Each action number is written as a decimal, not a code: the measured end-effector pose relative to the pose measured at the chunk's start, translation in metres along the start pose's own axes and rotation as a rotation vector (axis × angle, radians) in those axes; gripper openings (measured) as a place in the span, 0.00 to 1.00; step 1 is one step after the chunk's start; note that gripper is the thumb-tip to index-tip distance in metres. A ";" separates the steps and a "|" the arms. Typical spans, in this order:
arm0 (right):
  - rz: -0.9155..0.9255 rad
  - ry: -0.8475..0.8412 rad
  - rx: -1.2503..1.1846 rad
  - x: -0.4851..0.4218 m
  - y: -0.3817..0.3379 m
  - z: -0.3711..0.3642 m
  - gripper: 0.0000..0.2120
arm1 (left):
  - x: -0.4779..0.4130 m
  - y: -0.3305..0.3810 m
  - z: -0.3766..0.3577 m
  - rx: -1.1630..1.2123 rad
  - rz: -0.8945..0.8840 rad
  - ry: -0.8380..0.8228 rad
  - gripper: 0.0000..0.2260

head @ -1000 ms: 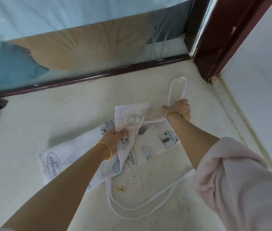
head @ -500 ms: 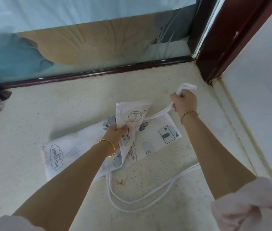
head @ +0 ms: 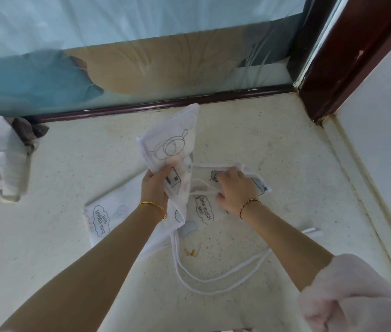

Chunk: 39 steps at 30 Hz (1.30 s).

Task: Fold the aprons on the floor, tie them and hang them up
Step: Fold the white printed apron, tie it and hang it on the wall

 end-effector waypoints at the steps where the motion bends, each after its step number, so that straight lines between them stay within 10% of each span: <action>1: 0.004 0.017 0.001 0.002 0.000 -0.001 0.17 | 0.004 0.004 -0.002 -0.039 -0.054 0.029 0.04; 11: -0.113 0.077 -0.347 0.003 0.018 0.015 0.26 | 0.035 -0.014 -0.042 -0.687 -0.648 0.030 0.12; 17: -0.336 0.117 -0.651 -0.016 0.004 0.023 0.12 | 0.041 -0.025 -0.054 -0.814 -0.790 -0.064 0.19; 29: -0.450 0.152 -0.977 -0.015 0.016 0.009 0.10 | 0.021 -0.064 -0.061 -1.028 -0.554 -0.258 0.04; 36: -0.710 0.513 -1.290 0.014 0.051 0.013 0.10 | 0.010 -0.090 -0.058 -1.376 -0.429 -0.405 0.17; 39: -0.898 0.386 -1.471 0.024 0.067 0.007 0.13 | 0.013 -0.092 -0.060 -1.514 -0.447 -0.472 0.22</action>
Point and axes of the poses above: each hand's wrist, its own x-axis away from the middle knuckle, its own z-axis out of the back of the hand, y = z × x, the point moved 2 cm from there along -x, towards the middle knuckle, and after that the axes turned 1 degree about x, right-handed, at the moved point
